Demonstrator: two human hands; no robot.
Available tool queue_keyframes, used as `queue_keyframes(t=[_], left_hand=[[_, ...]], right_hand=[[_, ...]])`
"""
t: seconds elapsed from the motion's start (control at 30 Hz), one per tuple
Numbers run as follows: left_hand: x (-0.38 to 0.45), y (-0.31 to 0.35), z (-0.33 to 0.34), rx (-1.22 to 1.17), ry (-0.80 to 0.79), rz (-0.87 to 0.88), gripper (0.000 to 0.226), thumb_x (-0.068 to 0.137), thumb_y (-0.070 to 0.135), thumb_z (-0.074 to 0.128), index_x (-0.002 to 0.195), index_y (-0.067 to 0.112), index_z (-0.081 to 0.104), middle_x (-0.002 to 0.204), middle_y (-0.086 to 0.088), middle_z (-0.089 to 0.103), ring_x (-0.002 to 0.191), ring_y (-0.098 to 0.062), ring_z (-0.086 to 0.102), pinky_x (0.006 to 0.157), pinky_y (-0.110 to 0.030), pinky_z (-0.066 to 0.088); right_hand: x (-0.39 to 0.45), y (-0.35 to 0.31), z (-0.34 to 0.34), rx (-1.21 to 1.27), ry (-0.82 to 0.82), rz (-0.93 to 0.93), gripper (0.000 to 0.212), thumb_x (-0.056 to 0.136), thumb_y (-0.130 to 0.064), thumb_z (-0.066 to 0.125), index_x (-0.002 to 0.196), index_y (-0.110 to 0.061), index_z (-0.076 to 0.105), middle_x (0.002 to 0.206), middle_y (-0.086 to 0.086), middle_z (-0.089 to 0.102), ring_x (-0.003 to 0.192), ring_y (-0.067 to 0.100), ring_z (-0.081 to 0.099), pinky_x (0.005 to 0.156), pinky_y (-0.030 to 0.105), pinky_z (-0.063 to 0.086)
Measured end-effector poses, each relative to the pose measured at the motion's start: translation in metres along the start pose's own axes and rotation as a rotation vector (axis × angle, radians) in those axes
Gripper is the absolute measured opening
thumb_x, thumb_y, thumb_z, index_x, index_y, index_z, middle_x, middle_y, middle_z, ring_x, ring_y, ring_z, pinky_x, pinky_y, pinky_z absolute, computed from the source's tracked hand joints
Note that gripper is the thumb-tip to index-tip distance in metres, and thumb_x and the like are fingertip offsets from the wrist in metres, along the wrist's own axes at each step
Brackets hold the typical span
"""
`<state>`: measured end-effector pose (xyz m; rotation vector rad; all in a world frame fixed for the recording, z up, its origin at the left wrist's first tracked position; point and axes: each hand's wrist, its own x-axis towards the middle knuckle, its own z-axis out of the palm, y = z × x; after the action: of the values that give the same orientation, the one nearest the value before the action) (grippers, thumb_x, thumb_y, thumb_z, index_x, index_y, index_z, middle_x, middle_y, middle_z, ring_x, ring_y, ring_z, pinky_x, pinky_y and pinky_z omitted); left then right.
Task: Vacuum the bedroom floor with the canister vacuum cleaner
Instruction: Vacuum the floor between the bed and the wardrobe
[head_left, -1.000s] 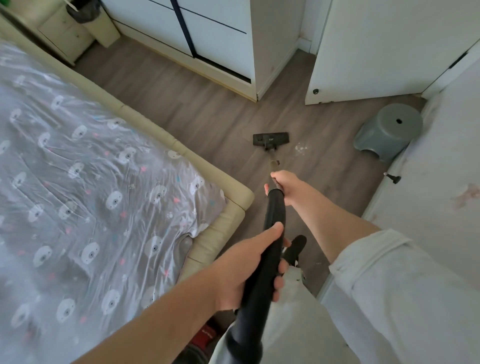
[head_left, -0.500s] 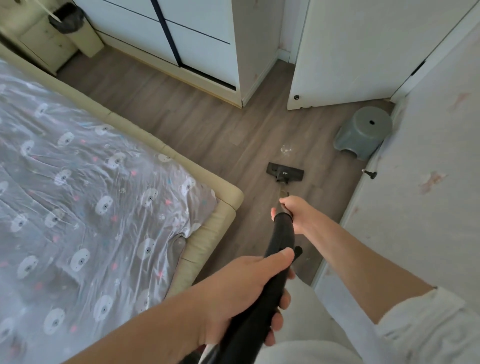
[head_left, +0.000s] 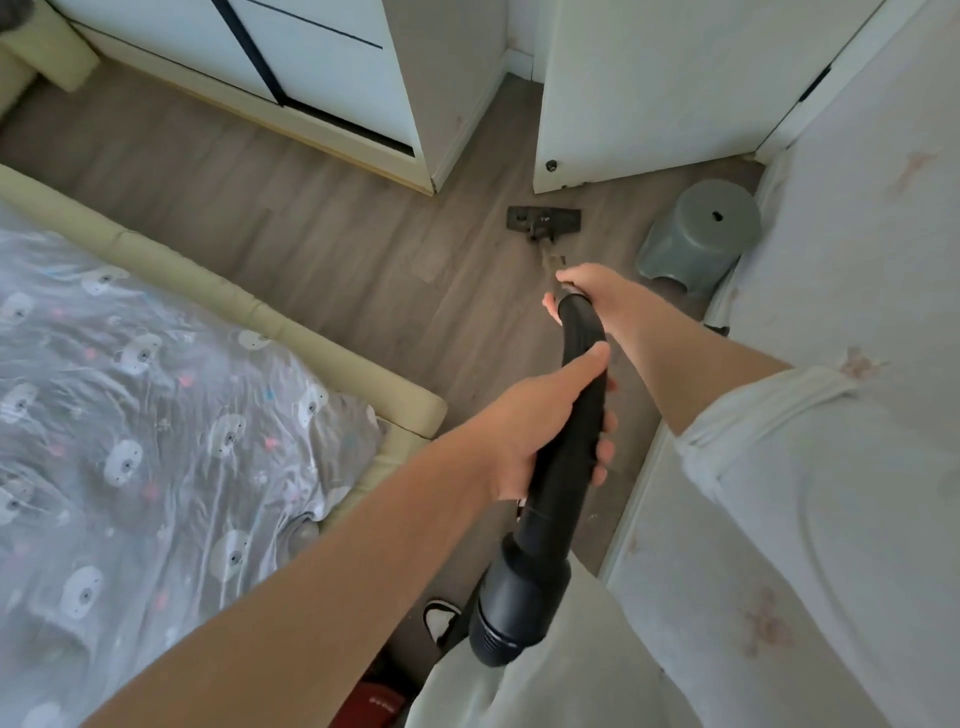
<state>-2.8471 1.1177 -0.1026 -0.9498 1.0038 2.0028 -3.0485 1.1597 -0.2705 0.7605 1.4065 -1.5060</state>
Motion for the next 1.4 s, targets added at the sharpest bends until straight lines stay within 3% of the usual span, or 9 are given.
queue_keyframes(t=[0.13, 0.33, 0.53, 0.67, 0.8, 0.97, 1.1, 1.23, 1.4], left_hand=[[0.006, -0.003, 0.001, 0.057, -0.021, -0.034, 0.041, 0.095, 0.057, 0.060, 0.106, 0.018, 0.057, 0.063, 0.000, 0.059, 0.048, -0.016, 0.056, 0.050, -0.027, 0.052], [-0.061, -0.066, -0.031, 0.150, -0.052, -0.109, 0.046, 0.093, 0.059, 0.062, 0.110, 0.016, 0.057, 0.068, -0.001, 0.059, 0.052, -0.017, 0.055, 0.052, -0.029, 0.051], [-0.143, -0.140, -0.056, 0.157, -0.100, -0.195, 0.050, 0.089, 0.056, 0.068, 0.115, 0.014, 0.060, 0.073, -0.005, 0.060, 0.056, -0.021, 0.057, 0.054, -0.031, 0.051], [-0.165, -0.157, -0.045, 0.165, -0.074, -0.130, 0.046, 0.088, 0.054, 0.068, 0.109, 0.013, 0.061, 0.073, -0.006, 0.062, 0.053, -0.021, 0.058, 0.051, -0.030, 0.051], [-0.152, -0.154, -0.024, 0.173, 0.031, -0.010, 0.049, 0.087, 0.058, 0.066, 0.105, 0.013, 0.063, 0.069, -0.003, 0.062, 0.048, -0.018, 0.055, 0.047, -0.029, 0.050], [-0.091, -0.122, 0.000, 0.095, 0.101, 0.031, 0.043, 0.095, 0.055, 0.062, 0.106, 0.014, 0.061, 0.067, -0.001, 0.063, 0.049, -0.017, 0.056, 0.050, -0.029, 0.051], [-0.029, -0.072, 0.017, -0.043, 0.137, 0.028, 0.042, 0.091, 0.055, 0.065, 0.105, 0.016, 0.063, 0.068, -0.001, 0.063, 0.049, -0.018, 0.056, 0.051, -0.028, 0.051], [0.016, -0.027, 0.025, -0.065, 0.170, 0.082, 0.041, 0.091, 0.056, 0.064, 0.102, 0.017, 0.064, 0.066, -0.001, 0.064, 0.049, -0.017, 0.058, 0.051, -0.029, 0.052], [0.046, 0.008, 0.029, -0.095, 0.181, 0.087, 0.041, 0.091, 0.056, 0.064, 0.104, 0.017, 0.065, 0.064, -0.001, 0.064, 0.047, -0.017, 0.058, 0.049, -0.028, 0.052]], right_hand=[[-0.005, 0.000, -0.004, -0.066, 0.037, 0.061, 0.031, 0.102, -0.017, 0.046, 0.131, -0.010, 0.037, 0.120, 0.013, 0.042, 0.080, 0.027, 0.058, 0.049, 0.028, 0.054], [-0.065, 0.084, 0.005, 0.019, -0.002, 0.107, 0.006, 0.102, -0.013, 0.042, 0.104, -0.007, 0.044, 0.109, 0.010, 0.044, 0.078, 0.023, 0.051, 0.063, 0.030, 0.052], [-0.135, 0.189, 0.007, 0.187, 0.001, 0.134, 0.031, 0.105, -0.014, 0.036, 0.136, -0.006, 0.038, 0.141, 0.013, 0.036, 0.101, 0.027, 0.052, 0.080, 0.029, 0.049], [-0.156, 0.206, -0.004, 0.155, -0.016, 0.123, 0.028, 0.105, -0.015, 0.040, 0.131, -0.007, 0.038, 0.116, 0.016, 0.047, 0.076, 0.023, 0.053, 0.067, 0.030, 0.048], [-0.147, 0.182, -0.011, 0.112, -0.007, 0.093, 0.019, 0.102, -0.015, 0.046, 0.119, -0.011, 0.039, 0.095, 0.015, 0.047, 0.074, 0.025, 0.057, 0.065, 0.033, 0.054], [-0.092, 0.123, -0.017, -0.043, 0.009, 0.046, 0.019, 0.101, -0.014, 0.047, 0.117, -0.006, 0.039, 0.107, 0.013, 0.044, 0.075, 0.023, 0.055, 0.062, 0.032, 0.055], [-0.043, 0.054, -0.014, -0.169, 0.031, 0.015, 0.018, 0.100, -0.014, 0.048, 0.116, -0.009, 0.040, 0.102, 0.012, 0.044, 0.074, 0.022, 0.057, 0.059, 0.031, 0.057], [-0.008, -0.004, -0.009, -0.254, 0.030, 0.001, 0.016, 0.099, -0.014, 0.050, 0.113, -0.010, 0.043, 0.102, 0.013, 0.046, 0.077, 0.022, 0.060, 0.067, 0.033, 0.060], [0.015, -0.041, -0.001, -0.321, 0.053, -0.022, 0.018, 0.099, -0.014, 0.050, 0.115, -0.012, 0.043, 0.102, 0.012, 0.046, 0.077, 0.022, 0.062, 0.058, 0.033, 0.060]])
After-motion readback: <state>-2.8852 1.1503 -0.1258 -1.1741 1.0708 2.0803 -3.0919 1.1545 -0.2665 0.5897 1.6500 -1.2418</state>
